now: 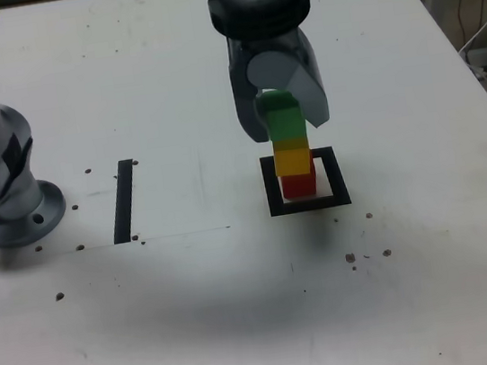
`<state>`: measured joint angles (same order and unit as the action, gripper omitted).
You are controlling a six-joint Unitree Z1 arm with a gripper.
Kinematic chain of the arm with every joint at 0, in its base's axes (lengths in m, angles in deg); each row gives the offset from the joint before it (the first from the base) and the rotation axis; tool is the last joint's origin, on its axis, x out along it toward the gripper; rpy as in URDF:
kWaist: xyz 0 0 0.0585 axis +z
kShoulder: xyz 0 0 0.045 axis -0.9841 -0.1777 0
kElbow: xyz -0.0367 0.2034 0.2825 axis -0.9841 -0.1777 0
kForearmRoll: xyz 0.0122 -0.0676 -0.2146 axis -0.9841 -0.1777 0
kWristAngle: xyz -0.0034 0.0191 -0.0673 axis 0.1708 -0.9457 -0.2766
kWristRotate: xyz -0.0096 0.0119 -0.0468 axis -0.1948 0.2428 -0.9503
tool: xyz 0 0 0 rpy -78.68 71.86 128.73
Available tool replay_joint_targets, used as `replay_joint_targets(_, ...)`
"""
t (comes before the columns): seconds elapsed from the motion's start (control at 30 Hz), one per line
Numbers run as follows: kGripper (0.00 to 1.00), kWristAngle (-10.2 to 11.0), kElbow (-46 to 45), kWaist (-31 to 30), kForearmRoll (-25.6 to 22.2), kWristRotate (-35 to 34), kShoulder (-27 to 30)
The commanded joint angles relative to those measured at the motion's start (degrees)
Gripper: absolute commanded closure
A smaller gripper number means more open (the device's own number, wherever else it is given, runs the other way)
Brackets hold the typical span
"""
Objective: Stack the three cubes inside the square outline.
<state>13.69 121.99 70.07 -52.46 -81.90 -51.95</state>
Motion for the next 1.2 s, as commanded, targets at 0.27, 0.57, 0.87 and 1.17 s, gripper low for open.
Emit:
replay_joint_targets(0.27, 0.85, 1.43, -0.55, -0.06, 0.64, -0.51, -0.13)
replay_joint_targets(0.57, 0.82, 1.10, -0.54, -0.06, 0.80, -0.49, -0.10)
replay_joint_targets(0.87, 0.64, 0.77, -0.78, -0.06, 1.12, -0.51, -0.31)
replay_joint_targets(1.17, 0.37, 0.23, -0.95, -0.06, 1.28, -0.23, -0.39)
